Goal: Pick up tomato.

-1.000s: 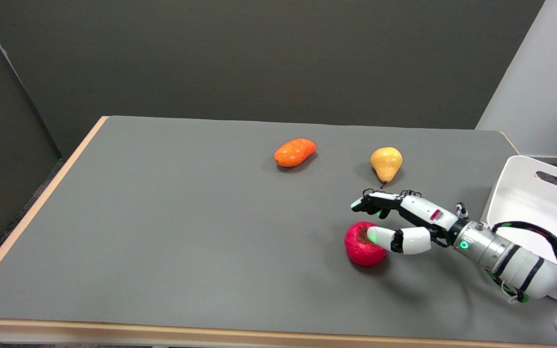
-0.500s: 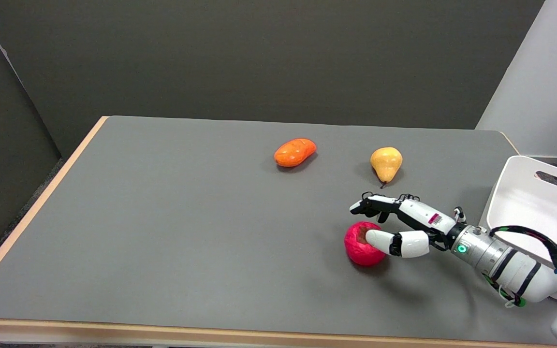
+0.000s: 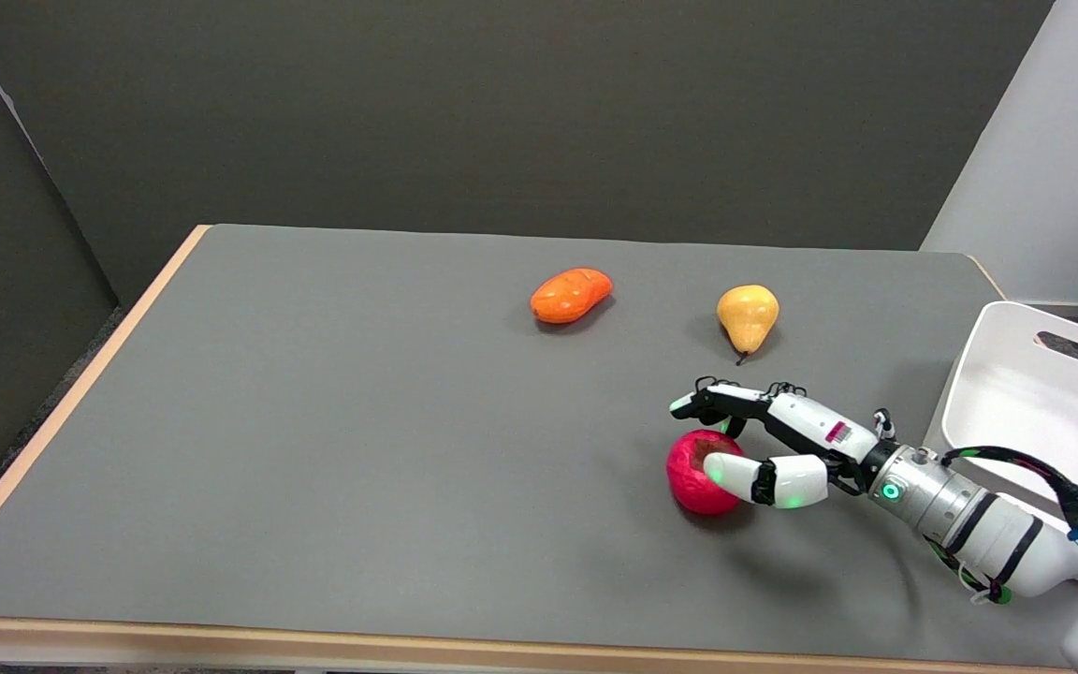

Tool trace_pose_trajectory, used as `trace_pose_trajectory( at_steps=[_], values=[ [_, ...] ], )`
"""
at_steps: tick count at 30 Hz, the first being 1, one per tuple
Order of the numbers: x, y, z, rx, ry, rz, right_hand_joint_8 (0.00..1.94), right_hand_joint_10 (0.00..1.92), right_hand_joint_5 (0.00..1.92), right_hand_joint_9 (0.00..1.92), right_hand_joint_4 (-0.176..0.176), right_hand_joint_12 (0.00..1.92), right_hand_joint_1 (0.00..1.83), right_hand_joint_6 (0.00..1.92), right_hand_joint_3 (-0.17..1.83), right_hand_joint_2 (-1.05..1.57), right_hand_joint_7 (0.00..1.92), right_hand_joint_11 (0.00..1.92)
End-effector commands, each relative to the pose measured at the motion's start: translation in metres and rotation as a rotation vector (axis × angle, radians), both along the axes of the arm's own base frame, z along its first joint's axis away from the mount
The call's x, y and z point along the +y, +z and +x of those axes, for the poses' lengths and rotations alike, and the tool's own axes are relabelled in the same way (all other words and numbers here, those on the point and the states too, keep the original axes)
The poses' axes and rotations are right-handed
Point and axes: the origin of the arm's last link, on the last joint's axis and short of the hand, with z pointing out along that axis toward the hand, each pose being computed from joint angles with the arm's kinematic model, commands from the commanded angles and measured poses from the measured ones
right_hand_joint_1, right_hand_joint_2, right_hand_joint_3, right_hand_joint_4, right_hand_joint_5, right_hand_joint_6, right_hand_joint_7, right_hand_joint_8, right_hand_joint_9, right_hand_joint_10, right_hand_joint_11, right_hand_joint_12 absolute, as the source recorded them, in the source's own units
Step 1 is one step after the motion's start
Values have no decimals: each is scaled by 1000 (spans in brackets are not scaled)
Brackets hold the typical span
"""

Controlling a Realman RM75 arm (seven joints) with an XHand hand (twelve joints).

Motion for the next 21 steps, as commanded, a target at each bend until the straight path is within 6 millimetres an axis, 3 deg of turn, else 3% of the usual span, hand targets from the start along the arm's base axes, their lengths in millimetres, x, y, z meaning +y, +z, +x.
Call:
trace_pose_trajectory(
  at_steps=[1,8,21],
  values=[
    [-7,-7,-3,23,13,23,369,734,300,303,131,1415,253,595,894,609,364,295],
    [-14,-4,-9,33,-3,-1,366,756,299,296,130,1533,326,592,892,611,362,370],
    [-10,6,-15,48,-33,-27,359,767,296,304,126,1584,399,583,903,611,356,419]
  ],
)
